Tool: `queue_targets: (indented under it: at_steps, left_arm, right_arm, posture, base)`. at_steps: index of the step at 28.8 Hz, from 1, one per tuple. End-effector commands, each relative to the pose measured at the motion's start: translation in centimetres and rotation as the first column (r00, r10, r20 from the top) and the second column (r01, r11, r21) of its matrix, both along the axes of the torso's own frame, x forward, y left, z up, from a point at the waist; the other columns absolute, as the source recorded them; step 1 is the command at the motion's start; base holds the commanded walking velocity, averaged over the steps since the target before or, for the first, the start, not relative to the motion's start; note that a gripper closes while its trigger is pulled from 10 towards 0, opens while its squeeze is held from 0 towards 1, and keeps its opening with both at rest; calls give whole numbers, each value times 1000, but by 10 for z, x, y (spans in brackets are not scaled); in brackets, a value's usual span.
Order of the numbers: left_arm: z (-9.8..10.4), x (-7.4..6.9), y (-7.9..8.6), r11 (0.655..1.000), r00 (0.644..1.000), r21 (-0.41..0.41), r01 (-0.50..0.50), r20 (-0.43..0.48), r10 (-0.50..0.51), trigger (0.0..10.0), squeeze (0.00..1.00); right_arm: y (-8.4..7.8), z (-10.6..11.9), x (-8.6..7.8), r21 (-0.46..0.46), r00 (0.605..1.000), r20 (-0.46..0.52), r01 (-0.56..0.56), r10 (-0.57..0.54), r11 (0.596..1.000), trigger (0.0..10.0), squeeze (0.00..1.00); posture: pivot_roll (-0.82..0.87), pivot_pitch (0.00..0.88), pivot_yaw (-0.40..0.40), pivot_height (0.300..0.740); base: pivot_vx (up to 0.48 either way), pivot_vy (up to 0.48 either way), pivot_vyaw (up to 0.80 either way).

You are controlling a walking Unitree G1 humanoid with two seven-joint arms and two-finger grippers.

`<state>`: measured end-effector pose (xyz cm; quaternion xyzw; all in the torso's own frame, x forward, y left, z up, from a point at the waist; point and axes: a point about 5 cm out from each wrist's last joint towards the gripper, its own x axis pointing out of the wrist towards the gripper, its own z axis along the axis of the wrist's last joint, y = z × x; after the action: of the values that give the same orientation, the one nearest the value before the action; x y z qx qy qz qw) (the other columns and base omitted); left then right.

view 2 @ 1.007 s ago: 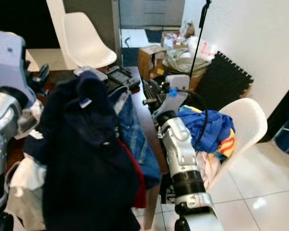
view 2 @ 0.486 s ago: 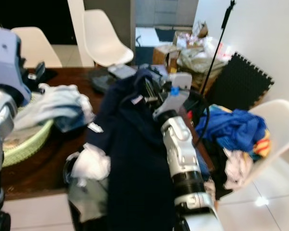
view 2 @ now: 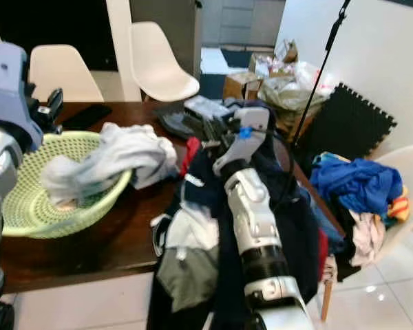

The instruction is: Hang hanger

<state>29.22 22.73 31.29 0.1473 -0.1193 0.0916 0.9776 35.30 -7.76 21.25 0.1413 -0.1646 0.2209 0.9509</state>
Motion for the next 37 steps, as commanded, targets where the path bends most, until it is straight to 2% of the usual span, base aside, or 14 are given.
queue_targets:
  at_steps: [1,9,12,17,26,27,30,31,34,37]
  left_arm:
    - [0,0,1,1000,1000,4,-2,-9,2,10000,0]
    - [1,-1,3,1000,1000,3,-6,-10,6,10000,0]
    - [-1,-3,6,1000,999,-17,-10,-38,9,10000,0]
    - [-2,-5,16,997,997,-24,-73,-41,72,10000,0]
    - [-3,-2,19,995,995,-44,-92,-43,90,10000,0]
    - [-9,0,50,990,985,-23,-142,-106,139,10000,0]
    - [-9,0,52,989,984,-20,-145,-111,142,10000,0]
    - [-13,1,56,990,980,-25,-139,-149,134,10000,0]
    - [-18,4,61,991,978,-28,-128,-170,121,10000,0]
    - [-39,18,65,996,968,-87,-23,-249,0,10000,0]
  right_arm:
    - [-1,-3,0,7,1000,-12,2,-2,1000,10000,0]
    - [0,-3,-1,11,1000,-13,-2,3,1000,10000,0]
    - [1,-3,-1,15,1000,-13,-3,3,1000,10000,0]
    - [0,-4,-2,17,1000,-15,1,0,1000,10000,0]
    - [-4,-7,-3,15,1000,-20,14,-14,1000,10000,0]
    - [-6,11,-4,62,999,45,18,-21,998,10000,0]
    - [-8,13,-4,68,998,51,23,-26,997,10000,0]
    - [-10,14,-3,70,998,53,33,-37,997,10000,0]
    - [-11,15,-2,67,998,51,42,-45,997,10000,0]
    - [-13,13,0,36,998,31,53,-54,998,10000,0]
  posture:
    - [146,0,-57,740]
    - [151,0,-56,740]
    - [152,0,-54,740]
    - [147,0,-44,740]
    - [142,0,-35,740]
    - [140,0,-43,740]
    - [140,0,-43,740]
    - [139,0,-47,740]
    - [138,0,-50,740]
    - [127,0,-64,740]
  base:
    - [0,349,0]
    - [0,346,0]
    - [0,296,0]
    - [0,-461,0]
    - [0,-410,0]
    - [0,0,0]
    - [0,0,0]
    - [0,0,0]
    - [0,0,0]
    - [0,0,0]
